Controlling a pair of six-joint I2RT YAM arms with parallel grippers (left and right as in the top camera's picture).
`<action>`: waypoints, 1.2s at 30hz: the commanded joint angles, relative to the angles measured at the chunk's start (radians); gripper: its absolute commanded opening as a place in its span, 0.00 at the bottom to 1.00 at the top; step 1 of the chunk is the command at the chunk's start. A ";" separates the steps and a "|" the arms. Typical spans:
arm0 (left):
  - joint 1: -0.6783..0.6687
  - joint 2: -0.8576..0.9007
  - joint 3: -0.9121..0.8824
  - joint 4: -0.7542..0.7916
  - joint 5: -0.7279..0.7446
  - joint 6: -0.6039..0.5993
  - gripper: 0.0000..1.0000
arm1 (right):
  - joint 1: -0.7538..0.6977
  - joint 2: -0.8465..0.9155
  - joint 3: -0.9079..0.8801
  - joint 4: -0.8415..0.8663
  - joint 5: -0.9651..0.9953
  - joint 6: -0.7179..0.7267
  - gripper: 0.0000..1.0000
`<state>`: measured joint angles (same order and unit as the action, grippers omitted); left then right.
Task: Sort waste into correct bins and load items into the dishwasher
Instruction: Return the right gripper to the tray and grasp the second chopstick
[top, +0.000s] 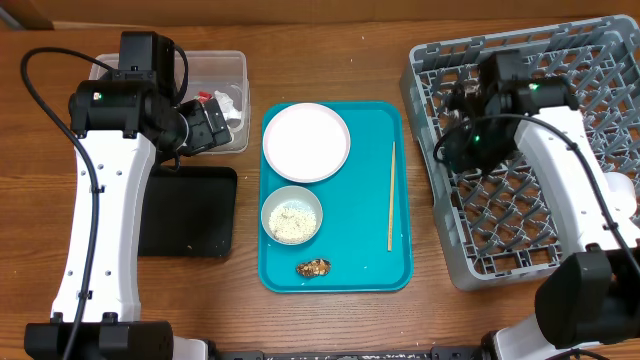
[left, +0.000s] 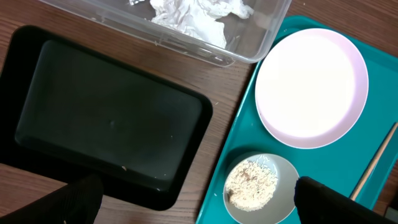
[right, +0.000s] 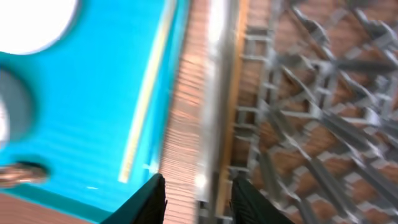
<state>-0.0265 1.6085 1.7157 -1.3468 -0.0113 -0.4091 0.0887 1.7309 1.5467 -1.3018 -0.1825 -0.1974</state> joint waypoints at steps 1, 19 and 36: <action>-0.014 0.002 0.013 -0.002 0.004 0.013 1.00 | 0.025 -0.003 0.024 -0.005 -0.181 0.027 0.37; -0.014 0.002 0.013 -0.006 0.005 0.013 1.00 | 0.311 0.122 -0.018 0.110 0.031 0.303 0.46; -0.014 0.002 0.013 -0.006 0.005 0.013 1.00 | 0.316 0.146 -0.368 0.382 0.051 0.442 0.51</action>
<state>-0.0265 1.6085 1.7157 -1.3537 -0.0113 -0.4091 0.4065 1.8771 1.2121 -0.9413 -0.1406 0.2306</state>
